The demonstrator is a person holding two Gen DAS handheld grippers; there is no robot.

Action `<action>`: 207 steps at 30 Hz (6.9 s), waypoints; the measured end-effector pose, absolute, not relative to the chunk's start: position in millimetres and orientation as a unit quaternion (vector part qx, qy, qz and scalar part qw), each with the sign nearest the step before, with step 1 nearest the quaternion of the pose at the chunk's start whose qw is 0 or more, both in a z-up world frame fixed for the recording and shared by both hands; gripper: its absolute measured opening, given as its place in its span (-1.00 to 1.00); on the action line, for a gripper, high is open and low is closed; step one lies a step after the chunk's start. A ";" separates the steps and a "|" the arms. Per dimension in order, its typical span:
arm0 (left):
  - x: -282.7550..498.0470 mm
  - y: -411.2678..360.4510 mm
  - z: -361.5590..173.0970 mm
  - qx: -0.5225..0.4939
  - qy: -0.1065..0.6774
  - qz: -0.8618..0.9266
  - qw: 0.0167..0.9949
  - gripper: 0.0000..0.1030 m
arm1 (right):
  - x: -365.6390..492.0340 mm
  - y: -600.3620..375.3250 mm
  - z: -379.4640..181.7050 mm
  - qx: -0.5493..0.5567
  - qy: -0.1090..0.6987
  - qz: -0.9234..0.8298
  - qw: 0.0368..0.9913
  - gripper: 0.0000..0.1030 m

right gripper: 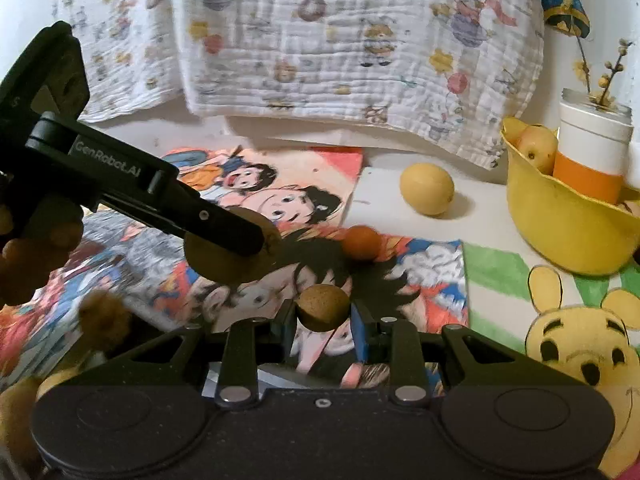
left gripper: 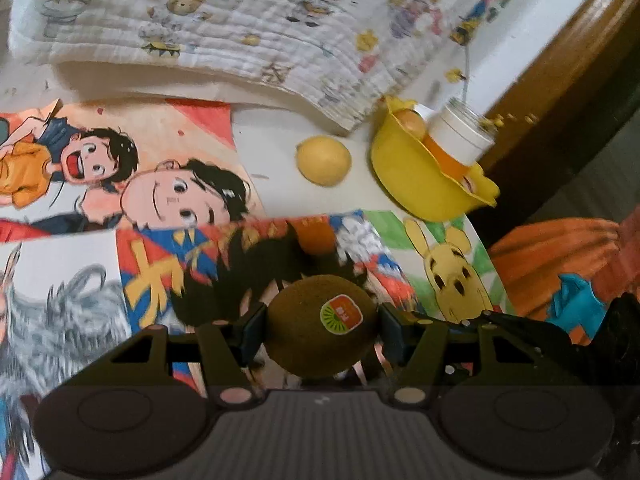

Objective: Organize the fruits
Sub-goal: 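Carry the kiwi with the left tool while the right tool carries the small fruit over the tray, then open the left tool over the tray while the right tool releases the small fruit into it, then move both open tools back toward the lemon and the tangerine, then close the right tool on the lemon while the left tool closes on the tangerine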

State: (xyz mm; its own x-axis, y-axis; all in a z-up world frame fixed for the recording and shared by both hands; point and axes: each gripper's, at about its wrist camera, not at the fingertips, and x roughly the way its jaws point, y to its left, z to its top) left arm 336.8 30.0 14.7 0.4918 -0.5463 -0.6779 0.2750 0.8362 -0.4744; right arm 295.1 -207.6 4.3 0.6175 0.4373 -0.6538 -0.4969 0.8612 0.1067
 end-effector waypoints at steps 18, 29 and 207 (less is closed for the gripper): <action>255.8 9.6 2.5 -0.090 0.443 -0.259 0.854 0.24 | 230.4 -211.9 -6.1 -0.023 0.396 0.274 0.876 -0.40; 248.9 -3.7 -4.2 -0.025 0.452 -0.249 0.856 0.25 | 240.6 -215.8 -12.9 -0.003 0.422 0.262 0.868 -0.39; 407.4 -48.3 -25.8 0.073 0.363 -0.258 0.893 0.24 | 535.5 -182.5 -37.7 0.052 0.496 0.094 0.862 0.65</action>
